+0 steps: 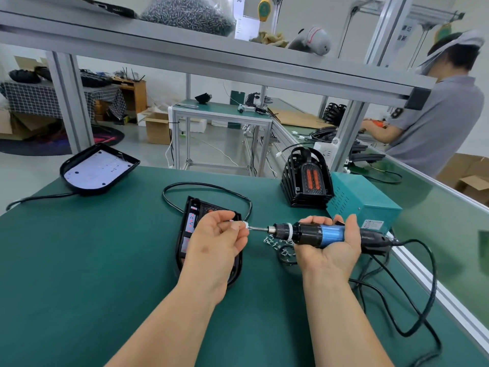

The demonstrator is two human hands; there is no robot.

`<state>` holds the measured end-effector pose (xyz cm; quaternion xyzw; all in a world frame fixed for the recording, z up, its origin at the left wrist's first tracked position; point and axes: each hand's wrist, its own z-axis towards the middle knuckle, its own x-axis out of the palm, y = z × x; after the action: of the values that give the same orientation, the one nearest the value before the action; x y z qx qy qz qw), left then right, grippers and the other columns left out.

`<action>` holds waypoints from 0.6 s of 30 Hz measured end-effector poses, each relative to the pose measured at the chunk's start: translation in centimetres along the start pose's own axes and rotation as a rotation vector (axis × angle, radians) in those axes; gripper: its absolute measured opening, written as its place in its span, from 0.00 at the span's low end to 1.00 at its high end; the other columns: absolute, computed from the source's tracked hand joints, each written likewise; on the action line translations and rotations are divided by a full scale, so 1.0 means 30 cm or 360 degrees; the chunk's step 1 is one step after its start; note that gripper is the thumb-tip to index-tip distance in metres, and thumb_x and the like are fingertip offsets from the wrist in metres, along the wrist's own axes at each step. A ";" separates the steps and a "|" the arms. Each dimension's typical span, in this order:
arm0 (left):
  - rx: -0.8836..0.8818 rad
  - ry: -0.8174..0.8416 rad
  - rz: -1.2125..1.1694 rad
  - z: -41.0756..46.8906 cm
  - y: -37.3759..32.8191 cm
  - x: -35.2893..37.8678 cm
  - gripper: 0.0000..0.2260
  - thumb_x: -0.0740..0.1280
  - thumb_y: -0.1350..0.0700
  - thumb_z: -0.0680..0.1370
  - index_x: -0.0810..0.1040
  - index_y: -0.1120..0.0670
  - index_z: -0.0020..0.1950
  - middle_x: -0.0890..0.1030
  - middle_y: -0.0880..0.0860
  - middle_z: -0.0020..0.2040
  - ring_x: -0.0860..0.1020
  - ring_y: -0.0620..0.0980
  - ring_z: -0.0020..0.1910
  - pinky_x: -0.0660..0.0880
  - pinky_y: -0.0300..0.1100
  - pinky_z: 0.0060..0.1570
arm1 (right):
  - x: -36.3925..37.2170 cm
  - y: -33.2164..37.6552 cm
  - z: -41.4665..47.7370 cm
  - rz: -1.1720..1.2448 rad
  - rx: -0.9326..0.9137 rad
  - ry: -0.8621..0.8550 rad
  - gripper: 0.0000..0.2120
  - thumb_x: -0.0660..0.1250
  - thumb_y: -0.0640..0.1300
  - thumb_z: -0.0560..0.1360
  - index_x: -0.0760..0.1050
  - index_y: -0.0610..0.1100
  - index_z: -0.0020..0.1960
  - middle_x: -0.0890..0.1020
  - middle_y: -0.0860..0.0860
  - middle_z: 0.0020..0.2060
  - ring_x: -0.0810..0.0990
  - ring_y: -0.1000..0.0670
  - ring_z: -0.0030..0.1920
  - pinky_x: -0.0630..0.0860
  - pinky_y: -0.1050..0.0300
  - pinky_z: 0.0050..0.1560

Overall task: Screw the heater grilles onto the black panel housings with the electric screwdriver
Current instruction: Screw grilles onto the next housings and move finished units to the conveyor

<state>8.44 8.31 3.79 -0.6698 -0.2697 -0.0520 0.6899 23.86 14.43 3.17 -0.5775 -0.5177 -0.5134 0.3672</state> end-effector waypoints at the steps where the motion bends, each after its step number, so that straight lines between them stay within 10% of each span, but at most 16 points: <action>1: -0.0003 0.0021 0.0001 0.000 -0.001 -0.002 0.06 0.63 0.66 0.81 0.75 0.56 0.52 0.80 0.52 0.41 0.81 0.43 0.38 0.78 0.31 0.37 | 0.002 -0.002 -0.001 -0.0014 0.0002 0.0006 0.10 0.73 0.49 0.72 0.73 0.47 0.44 0.76 0.51 0.28 0.75 0.51 0.27 0.78 0.57 0.38; 18: 0.0028 0.0107 0.0132 -0.002 0.001 -0.009 0.08 0.63 0.67 0.81 0.75 0.54 0.53 0.81 0.51 0.40 0.82 0.41 0.37 0.79 0.31 0.37 | 0.015 -0.012 -0.013 -0.0051 -0.0018 0.0065 0.10 0.72 0.50 0.73 0.73 0.47 0.44 0.75 0.52 0.29 0.75 0.51 0.27 0.76 0.58 0.40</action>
<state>8.22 8.17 3.65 -0.6722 -0.2189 -0.0435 0.7059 23.40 14.22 3.64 -0.5605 -0.5164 -0.5340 0.3661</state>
